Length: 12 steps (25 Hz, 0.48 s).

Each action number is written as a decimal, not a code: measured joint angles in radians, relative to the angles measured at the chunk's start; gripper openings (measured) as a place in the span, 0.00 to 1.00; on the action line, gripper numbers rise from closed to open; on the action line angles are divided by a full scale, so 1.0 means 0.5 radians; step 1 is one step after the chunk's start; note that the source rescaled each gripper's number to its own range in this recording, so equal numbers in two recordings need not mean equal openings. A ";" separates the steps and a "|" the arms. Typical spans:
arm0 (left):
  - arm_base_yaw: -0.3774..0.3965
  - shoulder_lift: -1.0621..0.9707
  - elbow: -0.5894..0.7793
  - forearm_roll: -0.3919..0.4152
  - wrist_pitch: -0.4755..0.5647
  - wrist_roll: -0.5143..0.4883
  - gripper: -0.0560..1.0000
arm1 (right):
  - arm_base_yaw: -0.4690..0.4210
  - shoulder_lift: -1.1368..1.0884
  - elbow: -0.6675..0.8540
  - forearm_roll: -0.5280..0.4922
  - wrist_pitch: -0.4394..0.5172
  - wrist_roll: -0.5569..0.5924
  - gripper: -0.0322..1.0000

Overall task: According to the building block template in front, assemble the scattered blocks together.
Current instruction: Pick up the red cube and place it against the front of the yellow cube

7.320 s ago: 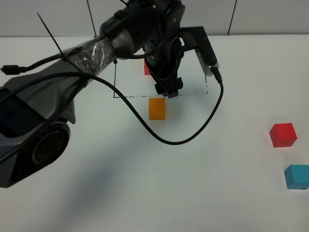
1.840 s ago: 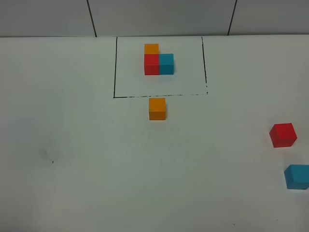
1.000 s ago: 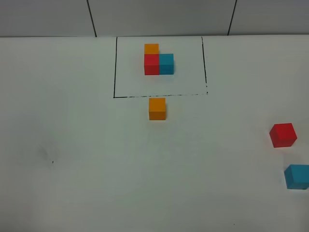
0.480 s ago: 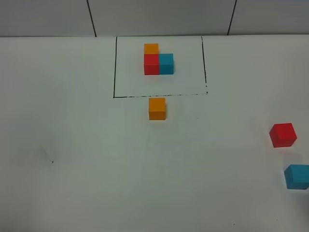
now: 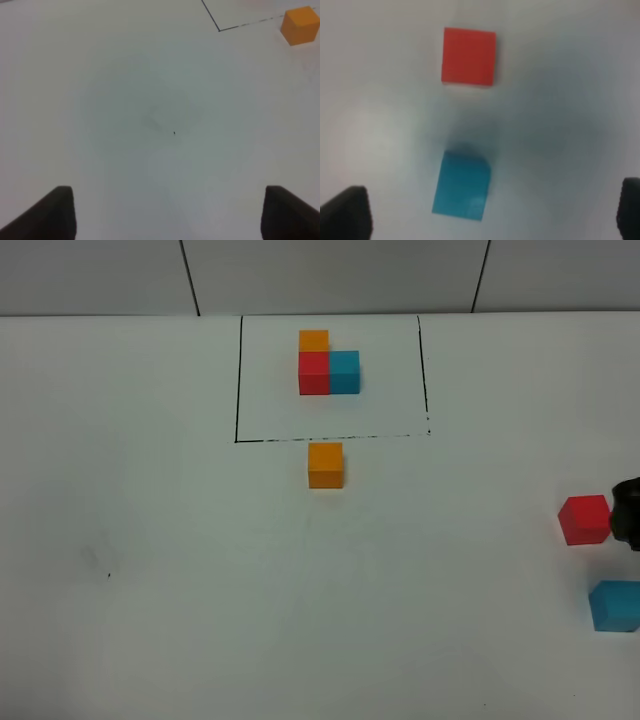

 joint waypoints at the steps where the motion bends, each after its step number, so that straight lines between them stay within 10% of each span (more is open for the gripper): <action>1: 0.000 0.000 0.000 0.000 0.000 0.000 0.88 | -0.021 0.077 -0.002 0.023 -0.054 -0.032 1.00; 12: 0.000 0.000 0.000 0.000 0.000 -0.002 0.88 | -0.139 0.619 -0.006 0.378 -0.440 -0.361 1.00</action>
